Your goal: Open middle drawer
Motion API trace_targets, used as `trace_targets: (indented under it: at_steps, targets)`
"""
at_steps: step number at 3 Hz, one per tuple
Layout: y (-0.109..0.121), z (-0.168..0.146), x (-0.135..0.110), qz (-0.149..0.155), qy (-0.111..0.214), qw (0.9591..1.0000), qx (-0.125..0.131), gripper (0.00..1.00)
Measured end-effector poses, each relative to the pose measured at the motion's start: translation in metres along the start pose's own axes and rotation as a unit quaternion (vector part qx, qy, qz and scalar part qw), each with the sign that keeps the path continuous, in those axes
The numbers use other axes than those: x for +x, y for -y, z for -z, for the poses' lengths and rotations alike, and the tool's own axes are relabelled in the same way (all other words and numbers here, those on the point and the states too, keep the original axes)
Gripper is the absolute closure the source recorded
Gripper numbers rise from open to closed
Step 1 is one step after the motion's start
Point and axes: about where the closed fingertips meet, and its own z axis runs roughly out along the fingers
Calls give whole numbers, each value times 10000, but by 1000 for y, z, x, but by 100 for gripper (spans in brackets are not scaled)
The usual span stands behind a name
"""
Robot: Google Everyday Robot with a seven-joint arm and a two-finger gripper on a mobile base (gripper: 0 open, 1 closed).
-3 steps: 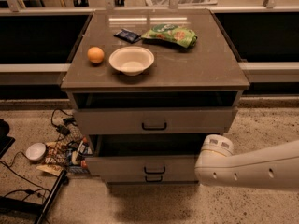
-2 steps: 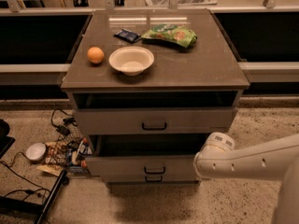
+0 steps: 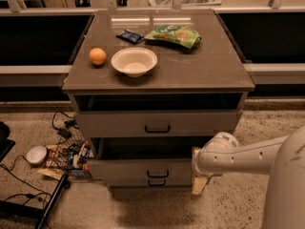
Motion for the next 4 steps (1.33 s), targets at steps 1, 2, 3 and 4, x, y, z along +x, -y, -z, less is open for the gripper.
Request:
trace_targets:
  at_steps: [1,2,3,4]
  targets:
    - [2,-1,-1,31,29,10000,10,0]
    - [3,-5,1,31,-75,10000,-28,0]
    - [3,-22,9,-139,-465,9985,-256,0]
    - [3,-22,7,-105,-406,9988,-264,0]
